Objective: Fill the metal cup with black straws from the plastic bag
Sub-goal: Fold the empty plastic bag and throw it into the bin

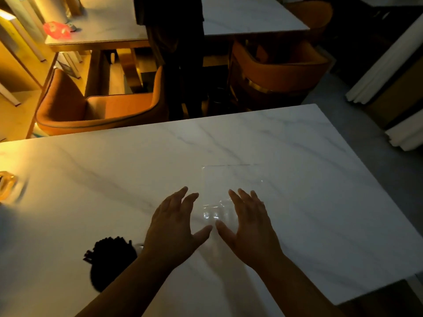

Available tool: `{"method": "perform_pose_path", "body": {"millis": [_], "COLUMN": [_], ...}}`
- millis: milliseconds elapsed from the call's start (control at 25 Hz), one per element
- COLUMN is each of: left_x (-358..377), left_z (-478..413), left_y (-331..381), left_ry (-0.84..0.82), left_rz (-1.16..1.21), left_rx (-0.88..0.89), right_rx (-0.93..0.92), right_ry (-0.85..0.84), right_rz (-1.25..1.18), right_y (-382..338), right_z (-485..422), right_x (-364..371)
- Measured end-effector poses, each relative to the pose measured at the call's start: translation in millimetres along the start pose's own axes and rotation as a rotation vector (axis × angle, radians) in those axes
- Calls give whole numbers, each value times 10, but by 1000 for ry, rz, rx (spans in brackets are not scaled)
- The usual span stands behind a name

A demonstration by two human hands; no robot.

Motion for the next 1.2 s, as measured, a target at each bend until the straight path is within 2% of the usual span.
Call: {"method": "perform_pose_path", "body": {"millis": [200, 320, 440, 600, 920, 1000, 1080, 1200], "left_x": [395, 709, 1014, 1305, 1607, 1616, 1617, 1571], "left_z": [-176, -242, -308, -415, -599, -600, -616, -642], "left_y": [149, 87, -72, -272, -335, -298, -287, -274], "left_ry": [-14, -102, -201, -244, -191, -208, -208, -175], "left_rz": [-5, -25, 122, 343, 740, 768, 702, 620], "left_rx": [25, -36, -219, -474, -807, -843, -812, -745], "right_rx": [69, 153, 243, 351, 531, 547, 564, 698], "right_ry": [-24, -64, -88, -151, -167, -169, -167, -151], "right_rz": [40, 39, 23, -49, -231, -275, -331, -541], "right_y": [694, 1107, 1431, 1679, 1857, 1875, 1886, 1952], "right_z": [-119, -236, -372, -568, -723, -736, -728, -763], "right_x": [28, 143, 270, 433, 618, 621, 625, 616]}}
Point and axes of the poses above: each hand's wrist, its own z-axis away from the middle knuckle, its own x-axis out of the palm, y = z × x, the point moved 6 cm from there along -z, towards the middle knuckle, and after that the axes turned 10 degrees about x, right-handed, at the moved point
